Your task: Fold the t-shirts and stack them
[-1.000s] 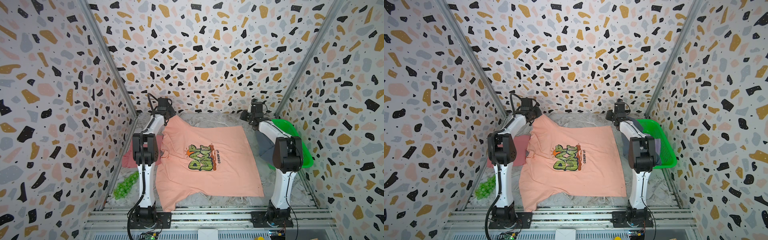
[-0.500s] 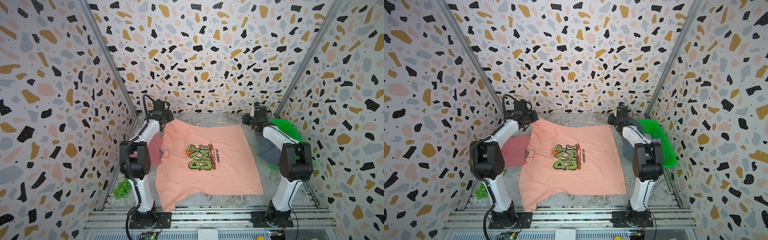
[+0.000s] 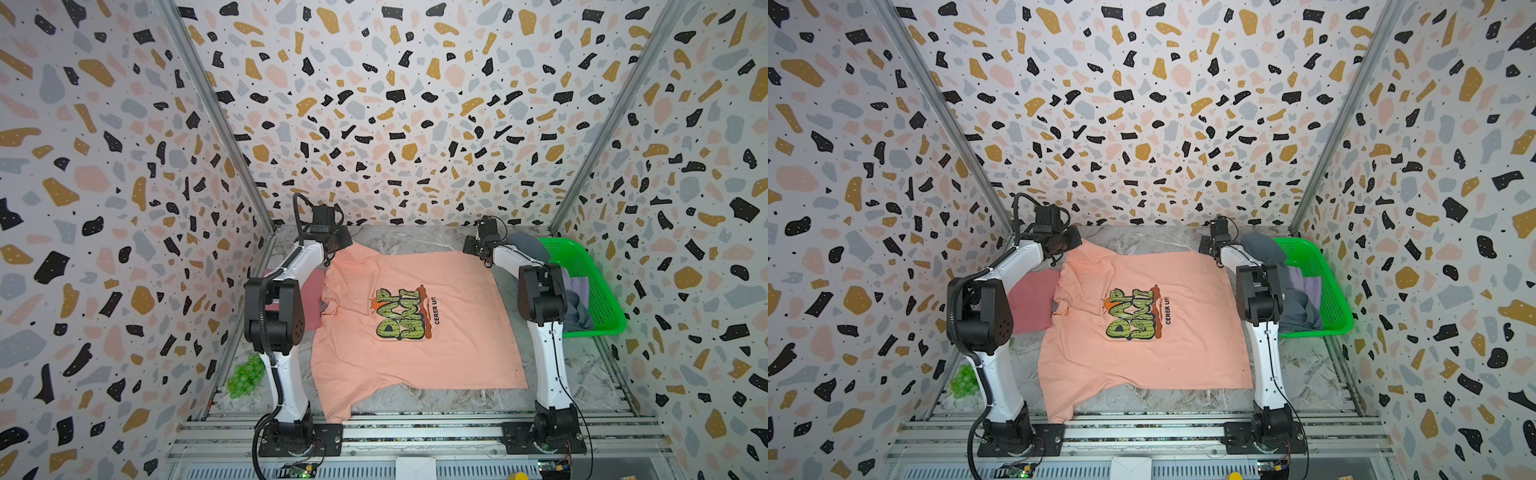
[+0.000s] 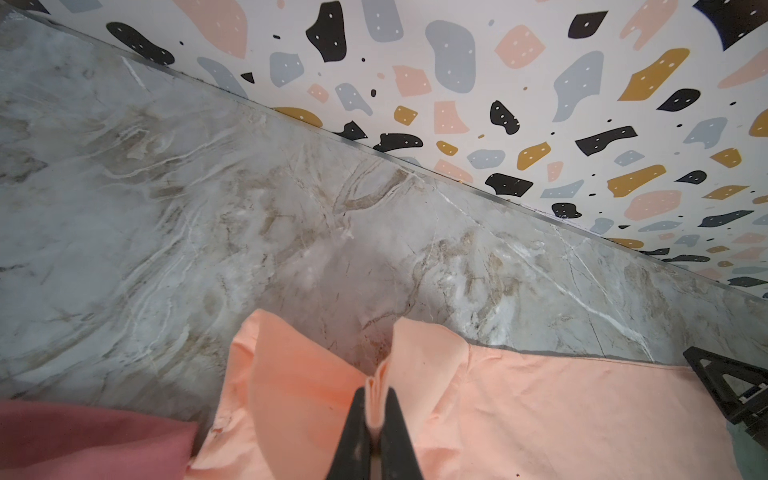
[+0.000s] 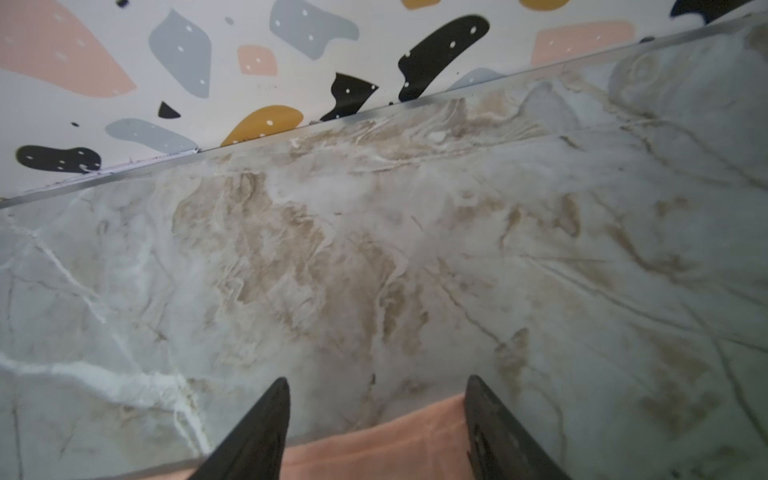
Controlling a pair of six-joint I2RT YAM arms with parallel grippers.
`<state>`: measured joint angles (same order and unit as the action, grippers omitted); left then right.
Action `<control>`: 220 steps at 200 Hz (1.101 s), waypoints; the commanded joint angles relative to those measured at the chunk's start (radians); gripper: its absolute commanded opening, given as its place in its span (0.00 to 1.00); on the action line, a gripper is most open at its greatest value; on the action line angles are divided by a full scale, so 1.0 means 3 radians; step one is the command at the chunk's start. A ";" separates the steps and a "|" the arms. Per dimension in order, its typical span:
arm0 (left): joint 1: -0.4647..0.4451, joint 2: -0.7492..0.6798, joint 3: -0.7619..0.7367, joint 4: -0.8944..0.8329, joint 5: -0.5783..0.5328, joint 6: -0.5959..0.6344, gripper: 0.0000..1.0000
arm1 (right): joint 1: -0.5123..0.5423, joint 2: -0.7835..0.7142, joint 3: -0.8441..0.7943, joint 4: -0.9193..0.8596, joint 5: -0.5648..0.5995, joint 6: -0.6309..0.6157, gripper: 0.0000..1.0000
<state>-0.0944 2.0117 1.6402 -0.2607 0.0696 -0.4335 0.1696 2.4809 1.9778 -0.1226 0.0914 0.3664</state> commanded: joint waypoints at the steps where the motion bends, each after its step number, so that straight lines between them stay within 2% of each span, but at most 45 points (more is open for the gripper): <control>1: -0.0013 0.0034 0.0066 0.0051 -0.0007 -0.0002 0.00 | -0.0009 -0.0025 0.0199 -0.0339 0.0281 0.0019 0.70; 24: -0.0013 0.0076 0.0093 0.0061 0.0008 -0.0026 0.00 | -0.0012 0.0069 0.0252 -0.0486 0.0243 -0.0007 0.73; 45: -0.0013 0.0118 0.0165 0.0038 -0.0006 -0.0028 0.00 | 0.0030 0.0190 0.0491 -0.0950 0.0319 0.0039 0.71; 76: -0.0013 0.0142 0.0203 0.0047 -0.0009 -0.0029 0.00 | 0.0122 0.0105 0.0283 -0.1112 0.0345 0.0100 0.71; 90: -0.0013 0.0146 0.0209 0.0051 0.0003 -0.0028 0.00 | 0.0126 0.0158 0.0294 -0.1118 0.0249 0.0108 0.61; 111: -0.0008 0.0160 0.0249 0.0030 0.0001 0.0007 0.00 | 0.0167 0.0298 0.0548 -0.1434 0.0277 0.0166 0.44; 153: 0.0030 0.0151 0.0288 0.0148 0.0176 -0.0078 0.00 | 0.0205 0.0197 0.0374 -0.1379 0.0273 0.0273 0.00; 183: 0.0048 0.0191 0.0418 0.0114 0.0216 -0.0027 0.00 | 0.0128 -0.0104 0.0359 -0.1014 0.0256 0.0185 0.00; 220: 0.0064 0.0134 0.0646 0.0043 0.0272 0.0108 0.00 | 0.0024 -0.0650 0.0111 -0.0494 0.0054 -0.0174 0.00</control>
<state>-0.0834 2.0708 1.7702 -0.2630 0.1280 -0.4358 0.2012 2.4680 2.0533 -0.3637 0.1535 0.3927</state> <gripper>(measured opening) 0.047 0.056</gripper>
